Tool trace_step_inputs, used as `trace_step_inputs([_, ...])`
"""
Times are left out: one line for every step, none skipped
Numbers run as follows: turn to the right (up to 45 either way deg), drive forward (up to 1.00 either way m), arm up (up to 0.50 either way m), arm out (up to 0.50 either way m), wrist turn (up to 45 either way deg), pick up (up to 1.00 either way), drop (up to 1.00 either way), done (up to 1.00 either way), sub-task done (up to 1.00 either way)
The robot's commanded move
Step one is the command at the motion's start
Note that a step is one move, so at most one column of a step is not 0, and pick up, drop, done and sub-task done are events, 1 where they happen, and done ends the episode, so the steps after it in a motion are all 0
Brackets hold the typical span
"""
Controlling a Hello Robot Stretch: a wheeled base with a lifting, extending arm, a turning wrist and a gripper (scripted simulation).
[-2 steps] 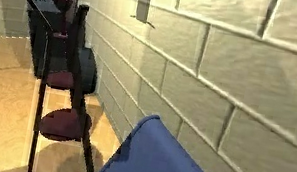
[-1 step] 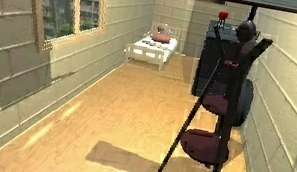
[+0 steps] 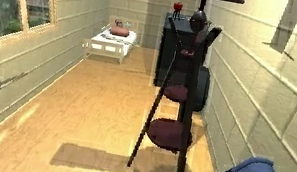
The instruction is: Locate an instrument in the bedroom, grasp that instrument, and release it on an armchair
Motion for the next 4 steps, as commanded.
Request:
trace_step_inputs([0.0, 0.05, 0.00, 0.00, 0.0, 0.00, 0.00, 0.00, 0.00])
trace_step_inputs([15.0, 0.00, 0.00, 0.00, 0.0, 0.00, 0.00, 0.00, 0.00])
trace_step_inputs([-12.0, 0.00, 0.00, 0.00, 0.0, 0.00, 0.00, 0.00, 0.00])
trace_step_inputs([6.0, 0.00, 0.00, 0.00, 0.0, 0.00, 0.00, 0.00, 0.00])
